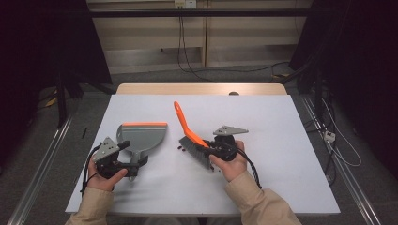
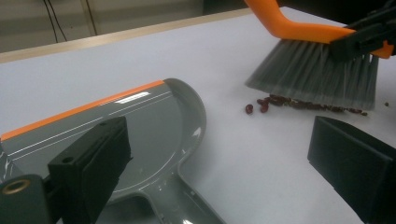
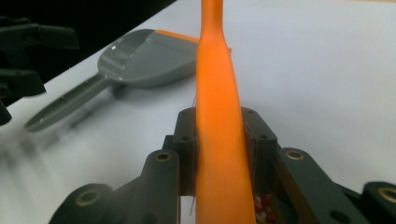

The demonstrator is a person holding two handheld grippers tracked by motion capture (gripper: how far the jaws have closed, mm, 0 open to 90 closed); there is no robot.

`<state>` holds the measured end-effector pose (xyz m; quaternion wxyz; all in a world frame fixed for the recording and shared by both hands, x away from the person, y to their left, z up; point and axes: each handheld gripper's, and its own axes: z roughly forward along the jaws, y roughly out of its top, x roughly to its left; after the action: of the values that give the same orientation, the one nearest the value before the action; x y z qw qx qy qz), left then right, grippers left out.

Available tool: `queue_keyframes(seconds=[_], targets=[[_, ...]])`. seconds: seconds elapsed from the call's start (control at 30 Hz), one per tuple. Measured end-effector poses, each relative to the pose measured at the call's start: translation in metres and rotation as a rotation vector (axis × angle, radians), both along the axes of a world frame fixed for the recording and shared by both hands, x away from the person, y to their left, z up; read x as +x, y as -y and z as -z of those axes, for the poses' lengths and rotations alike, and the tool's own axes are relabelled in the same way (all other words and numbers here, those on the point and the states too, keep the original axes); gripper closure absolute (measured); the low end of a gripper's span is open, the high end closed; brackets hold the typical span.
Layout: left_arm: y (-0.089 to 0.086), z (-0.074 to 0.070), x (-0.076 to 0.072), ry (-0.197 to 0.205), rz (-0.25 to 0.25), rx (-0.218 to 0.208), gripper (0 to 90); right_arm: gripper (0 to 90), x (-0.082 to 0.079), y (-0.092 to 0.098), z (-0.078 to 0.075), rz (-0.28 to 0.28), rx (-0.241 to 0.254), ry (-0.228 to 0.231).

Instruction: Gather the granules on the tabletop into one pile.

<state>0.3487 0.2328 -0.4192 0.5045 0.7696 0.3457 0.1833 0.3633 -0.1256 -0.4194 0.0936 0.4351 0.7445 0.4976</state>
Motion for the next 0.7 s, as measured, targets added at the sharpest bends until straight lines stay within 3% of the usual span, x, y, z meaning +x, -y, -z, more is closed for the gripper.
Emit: queue_keyframes(seconds=[0.2, 0.4, 0.47, 0.53, 0.7], targets=[[-0.001, 0.0, 0.0, 0.0, -0.004, -0.005, 5.6, 71.0, 0.016, -0.03, -0.001, -0.019, 0.007, -0.001], [-0.002, 0.0, 0.0, 0.004, -0.003, -0.004, 5.6, 71.0, 0.031, -0.054, 0.015, -0.012, 0.034, -0.057], [-0.003, 0.0, 0.0, 0.004, -0.003, -0.004, 5.6, 70.9, 0.033, -0.054, 0.019, 0.018, 0.004, -0.052], [-0.004, 0.0, 0.0, 0.004, -0.005, 0.0, 5.6, 70.9, 0.035, -0.048, 0.02, 0.034, 0.024, -0.088], [-0.003, 0.0, 0.0, 0.005, -0.008, 0.002, 5.6, 70.9, 0.03, -0.032, 0.019, 0.065, 0.001, -0.09]])
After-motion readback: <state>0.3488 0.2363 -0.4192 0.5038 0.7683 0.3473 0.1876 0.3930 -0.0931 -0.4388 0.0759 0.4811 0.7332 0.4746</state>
